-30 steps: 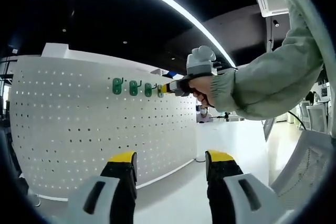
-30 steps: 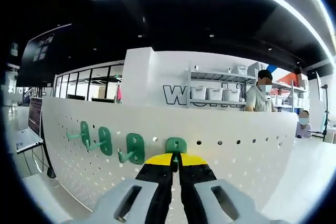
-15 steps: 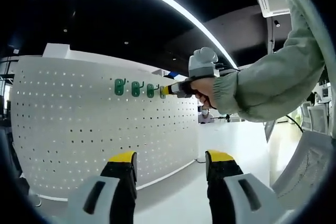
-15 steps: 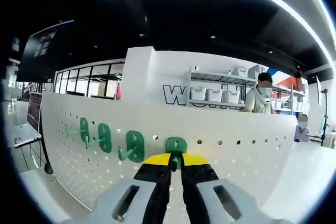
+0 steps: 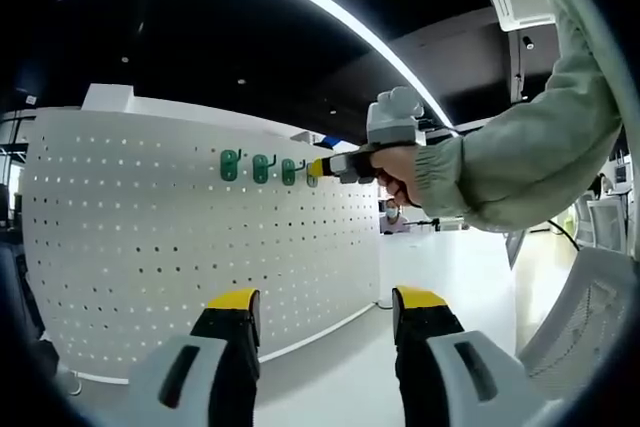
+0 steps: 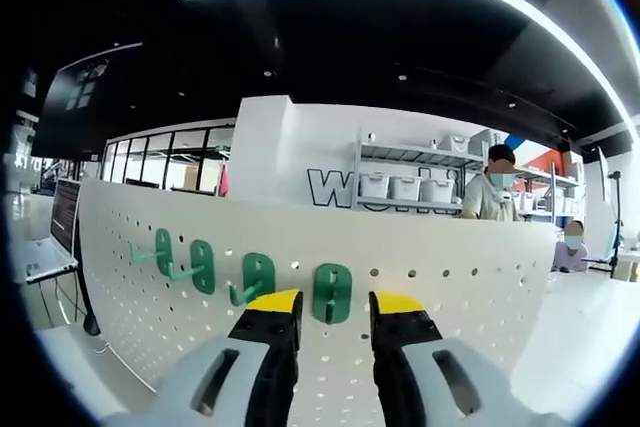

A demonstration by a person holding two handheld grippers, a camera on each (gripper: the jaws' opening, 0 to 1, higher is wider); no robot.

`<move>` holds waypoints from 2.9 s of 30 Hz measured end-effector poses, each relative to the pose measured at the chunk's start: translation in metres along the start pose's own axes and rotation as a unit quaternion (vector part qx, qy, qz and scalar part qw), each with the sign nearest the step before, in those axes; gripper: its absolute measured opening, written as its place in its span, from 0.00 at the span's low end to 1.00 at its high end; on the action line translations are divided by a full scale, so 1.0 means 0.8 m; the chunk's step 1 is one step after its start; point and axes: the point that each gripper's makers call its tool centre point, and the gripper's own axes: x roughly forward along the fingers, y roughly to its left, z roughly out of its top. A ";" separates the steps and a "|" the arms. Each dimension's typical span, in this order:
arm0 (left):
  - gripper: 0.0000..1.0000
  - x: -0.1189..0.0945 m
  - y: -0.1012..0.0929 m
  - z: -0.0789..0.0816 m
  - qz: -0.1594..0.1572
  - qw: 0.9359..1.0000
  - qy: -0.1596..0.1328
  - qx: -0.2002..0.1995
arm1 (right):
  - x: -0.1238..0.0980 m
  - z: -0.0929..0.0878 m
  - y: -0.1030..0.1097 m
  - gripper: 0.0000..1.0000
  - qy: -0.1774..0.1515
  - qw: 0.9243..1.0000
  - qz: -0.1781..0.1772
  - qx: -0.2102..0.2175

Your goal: Insert the hook assembly into the mounting plate slot until the hook locks in place.

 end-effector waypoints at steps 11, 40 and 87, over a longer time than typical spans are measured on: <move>0.55 -0.003 -0.003 -0.006 -0.002 1.000 0.011 0.010 | -0.029 0.000 0.005 0.38 0.001 1.000 0.018 0.017; 0.56 -0.054 -0.015 0.042 0.035 0.998 0.031 0.040 | -0.213 -0.097 0.049 0.47 0.072 0.992 0.101 0.015; 0.55 -0.092 -0.021 0.019 0.076 0.992 0.074 0.071 | -0.301 -0.106 0.141 0.61 0.043 0.973 0.225 0.002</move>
